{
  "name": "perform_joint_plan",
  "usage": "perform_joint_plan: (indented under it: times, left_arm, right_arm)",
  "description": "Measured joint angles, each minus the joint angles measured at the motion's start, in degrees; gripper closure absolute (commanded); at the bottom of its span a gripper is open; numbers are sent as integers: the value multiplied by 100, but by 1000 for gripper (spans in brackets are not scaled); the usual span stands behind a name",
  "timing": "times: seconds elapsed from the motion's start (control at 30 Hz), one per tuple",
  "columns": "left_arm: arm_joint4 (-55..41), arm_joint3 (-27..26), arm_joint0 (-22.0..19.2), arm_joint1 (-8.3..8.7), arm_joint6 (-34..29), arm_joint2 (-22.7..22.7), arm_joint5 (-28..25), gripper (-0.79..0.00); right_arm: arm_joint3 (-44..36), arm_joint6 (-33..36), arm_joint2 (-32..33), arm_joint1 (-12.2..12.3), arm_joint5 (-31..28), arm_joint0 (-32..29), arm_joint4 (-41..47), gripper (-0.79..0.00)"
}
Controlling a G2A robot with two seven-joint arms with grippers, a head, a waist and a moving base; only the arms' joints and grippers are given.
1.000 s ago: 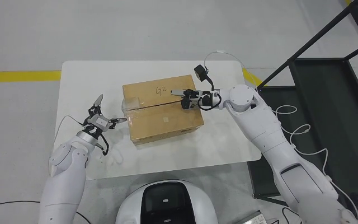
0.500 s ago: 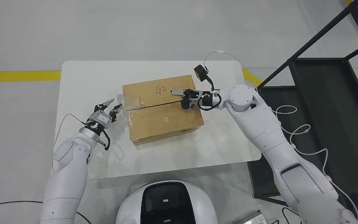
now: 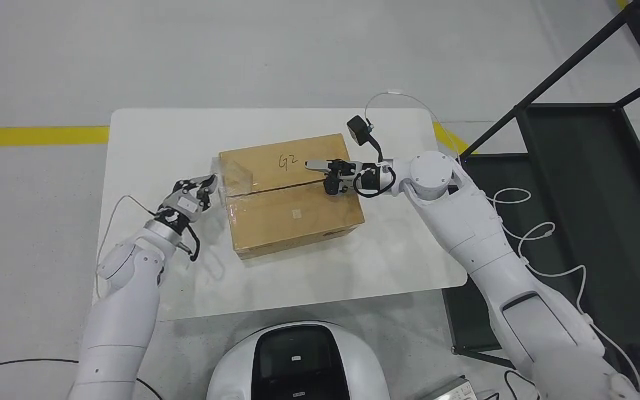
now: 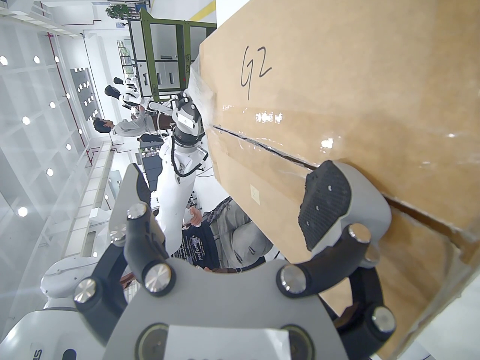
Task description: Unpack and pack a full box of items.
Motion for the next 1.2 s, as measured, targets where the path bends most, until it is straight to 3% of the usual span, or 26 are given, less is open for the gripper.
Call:
perform_joint_plan:
  times: [0.23, 0.47, 0.73, 0.77, 0.83, 1.2]
  left_arm:
    - [74, -314, 302, 37, -194, -184, -377, 0]
    - [113, -950, 1110, 77, -270, -475, -868, 0]
    - [226, -967, 1554, 78, -243, -472, -1079, 0]
    - [237, -939, 1552, 77, -243, -452, -1083, -209]
    - [226, -903, 1529, 73, -267, -424, -1092, -785]
    - [-108, -941, 1498, 67, -543, -360, -819, -785]
  right_arm:
    - [0, 0, 0, 0, 0, 0, 0, -785]
    - [0, 0, 0, 0, 0, 0, 0, -785]
    - [0, 0, 0, 0, 0, 0, 0, -785]
    - [0, 0, 0, 0, 0, 0, 0, -785]
    - [0, 0, 0, 0, 0, 0, 0, -785]
    - [0, 0, 0, 0, 0, 0, 0, -785]
